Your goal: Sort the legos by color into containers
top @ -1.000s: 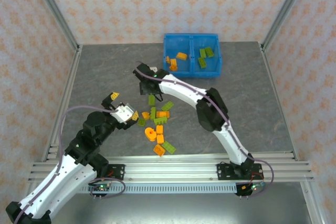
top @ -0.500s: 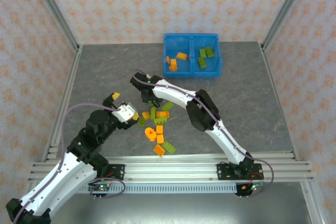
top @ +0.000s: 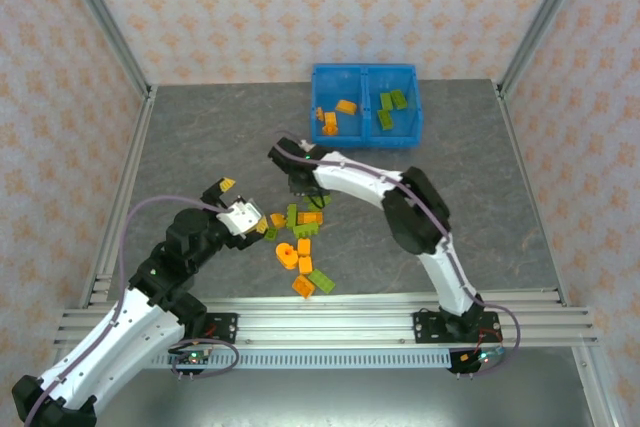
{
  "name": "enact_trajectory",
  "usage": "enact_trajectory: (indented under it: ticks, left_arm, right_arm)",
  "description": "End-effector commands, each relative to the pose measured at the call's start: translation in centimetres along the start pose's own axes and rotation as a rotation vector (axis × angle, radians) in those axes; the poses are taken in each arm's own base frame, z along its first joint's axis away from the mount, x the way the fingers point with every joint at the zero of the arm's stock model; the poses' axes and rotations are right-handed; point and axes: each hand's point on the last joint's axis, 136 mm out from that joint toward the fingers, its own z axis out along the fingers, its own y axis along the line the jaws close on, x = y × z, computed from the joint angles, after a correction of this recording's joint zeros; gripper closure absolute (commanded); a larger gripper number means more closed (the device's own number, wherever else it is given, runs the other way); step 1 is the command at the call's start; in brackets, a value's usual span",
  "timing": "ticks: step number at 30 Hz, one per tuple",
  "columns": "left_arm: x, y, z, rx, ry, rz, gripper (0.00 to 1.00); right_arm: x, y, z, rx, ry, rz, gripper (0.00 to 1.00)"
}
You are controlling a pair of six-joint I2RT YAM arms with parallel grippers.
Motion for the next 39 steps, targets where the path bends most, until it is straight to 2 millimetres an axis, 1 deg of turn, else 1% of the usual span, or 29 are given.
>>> enact_trajectory:
  ticks: [1,2,4,7,8,10,13,15,19,20,21,22,24,26,29,32,35,37,39]
  left_arm:
    - [-1.0,-1.8,-0.3,0.110,-0.061,0.019,0.00]
    - [-1.1,-2.4,-0.3,0.136,-0.076,0.028,0.00]
    - [-1.3,-3.1,-0.3,0.174,-0.098,0.039,0.00]
    - [-1.8,-4.3,-0.3,0.239,-0.129,0.047,0.00]
    - [-2.0,-4.8,-0.3,0.269,-0.144,0.049,0.00]
    - [-2.4,-5.5,-0.3,0.316,-0.158,0.050,0.00]
    - [-2.8,-5.7,0.0,0.348,-0.160,0.040,0.00]
    - [-2.8,-5.7,0.2,0.353,-0.152,0.033,0.00]
    - [-2.7,-5.4,0.3,0.339,-0.138,0.019,0.00]
    - [-2.7,-5.3,0.3,0.333,-0.137,0.017,0.00]
    - [-2.7,-5.3,0.3,0.334,-0.137,0.018,0.00]
    - [-2.7,-5.3,0.3,0.335,-0.137,0.017,0.00]
    - [-2.7,-5.4,0.3,0.341,-0.138,0.021,0.00]
    - [-2.7,-5.6,0.2,0.349,-0.142,0.028,0.00]
    - [-2.7,-5.6,0.3,0.349,-0.142,0.031,0.00]
    - [-2.8,-5.7,0.3,0.351,-0.149,0.032,0.00]
    - [-2.7,-5.7,0.3,0.353,-0.146,0.032,0.00]
    - [-2.6,-5.4,0.3,0.337,-0.135,0.038,0.00]
    - [-2.4,-5.0,0.3,0.315,-0.124,0.040,0.00]
  right_arm:
    - [-7.4,-4.0,-6.9,-0.026,-0.259,0.097,0.73]
    - [-8.4,-5.7,-8.0,-0.012,-0.297,0.116,0.73]
    - [-10.2,-9.0,-9.5,0.020,-0.356,0.147,0.74]
    - [-12.8,-14.4,-10.7,0.086,-0.419,0.206,0.74]
    - [-13.7,-15.9,-10.8,0.098,-0.432,0.222,0.73]
    - [-15.5,-18.4,-10.2,0.110,-0.446,0.259,0.73]
    - [-18.3,-20.5,-7.7,0.113,-0.408,0.272,0.74]
    - [-20.0,-21.3,-5.2,0.137,-0.378,0.255,0.74]
    - [-22.9,-21.5,-0.2,0.129,-0.305,0.257,0.74]
    - [-23.1,-21.5,1.2,0.141,-0.282,0.249,0.73]
    - [-23.8,-21.5,1.8,0.150,-0.277,0.242,0.73]
    - [-24.1,-21.5,2.8,0.165,-0.264,0.231,0.73]
    - [-24.4,-21.6,4.3,0.193,-0.249,0.218,0.70]
    - [-24.3,-21.7,5.2,0.202,-0.226,0.217,0.68]
    - [-24.3,-21.5,5.5,0.198,-0.220,0.219,0.61]
    - [-24.6,-21.7,4.7,0.203,-0.232,0.226,0.57]
    - [-25.2,-21.8,3.0,0.205,-0.255,0.223,0.53]
    - [-25.6,-21.8,1.2,0.199,-0.272,0.219,0.51]
    - [-25.7,-22.0,-1.0,0.196,-0.286,0.220,0.51]
